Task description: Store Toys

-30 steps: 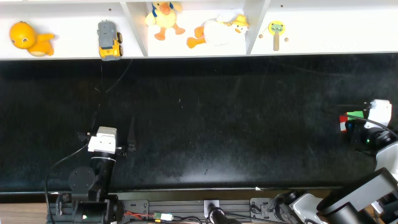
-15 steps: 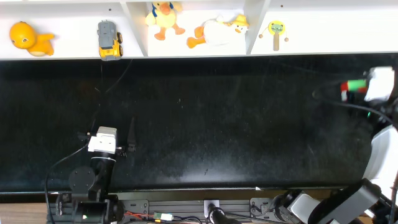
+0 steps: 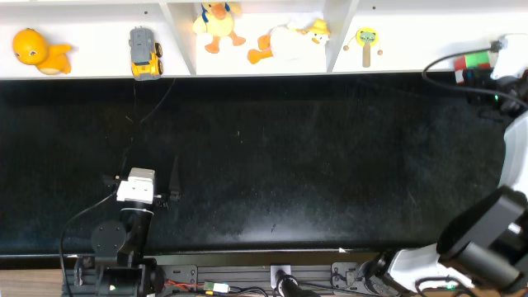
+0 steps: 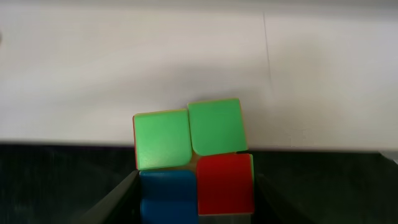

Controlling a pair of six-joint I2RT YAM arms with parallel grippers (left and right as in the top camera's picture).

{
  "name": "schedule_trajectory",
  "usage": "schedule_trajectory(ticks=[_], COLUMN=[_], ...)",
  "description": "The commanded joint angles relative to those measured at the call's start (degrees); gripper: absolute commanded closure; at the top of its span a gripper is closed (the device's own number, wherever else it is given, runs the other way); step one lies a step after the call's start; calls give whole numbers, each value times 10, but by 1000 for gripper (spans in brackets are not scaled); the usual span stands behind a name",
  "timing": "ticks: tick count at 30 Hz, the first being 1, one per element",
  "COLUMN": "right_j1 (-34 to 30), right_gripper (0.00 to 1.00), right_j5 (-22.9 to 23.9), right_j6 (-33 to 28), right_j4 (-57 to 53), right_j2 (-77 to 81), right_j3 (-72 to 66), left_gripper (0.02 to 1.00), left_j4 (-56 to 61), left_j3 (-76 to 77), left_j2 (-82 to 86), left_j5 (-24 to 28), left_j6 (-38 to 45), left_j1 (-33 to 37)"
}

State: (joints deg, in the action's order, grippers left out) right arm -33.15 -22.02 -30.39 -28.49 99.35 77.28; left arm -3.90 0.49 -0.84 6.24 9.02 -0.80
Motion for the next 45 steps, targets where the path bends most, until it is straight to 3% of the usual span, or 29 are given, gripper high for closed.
schedule_trajectory(ticks=[1,8,15,16,18,23,27,35,40,45], right_j1=[25,50,59,59,59,58,62,58,65,160], right_gripper=[636,627,503,448,16,3,5,3,3,3], right_j5=[-6,-7,-7,-7,-7,-3,31,85,148,238], right_j6=[30,61,63,64,75,82,81,87,161,185], right_j4=[2,0,3,3,4,-7,-24,64,149,157], right_j2=[38,89,108,109,110,103,72,-87,-190,-247], right_j3=[62,122,131,130,130,130,107,-96,-228,-294], left_gripper=[20,20,23,20,23,20,20,20,20,23], left_j4=[-3,-3,-3,-3,-3,-3,-3,-3,-3,-3], left_j3=[0,0,0,0,0,0,0,0,0,0], left_j2=[7,7,7,7,7,7,7,7,7,7], left_j5=[3,3,3,3,3,3,3,3,3,3], left_j6=[-5,-5,-5,-5,-5,-5,-5,-5,-5,-5], left_j1=[-5,-5,-5,-5,-5,-5,-5,-5,-5,-5])
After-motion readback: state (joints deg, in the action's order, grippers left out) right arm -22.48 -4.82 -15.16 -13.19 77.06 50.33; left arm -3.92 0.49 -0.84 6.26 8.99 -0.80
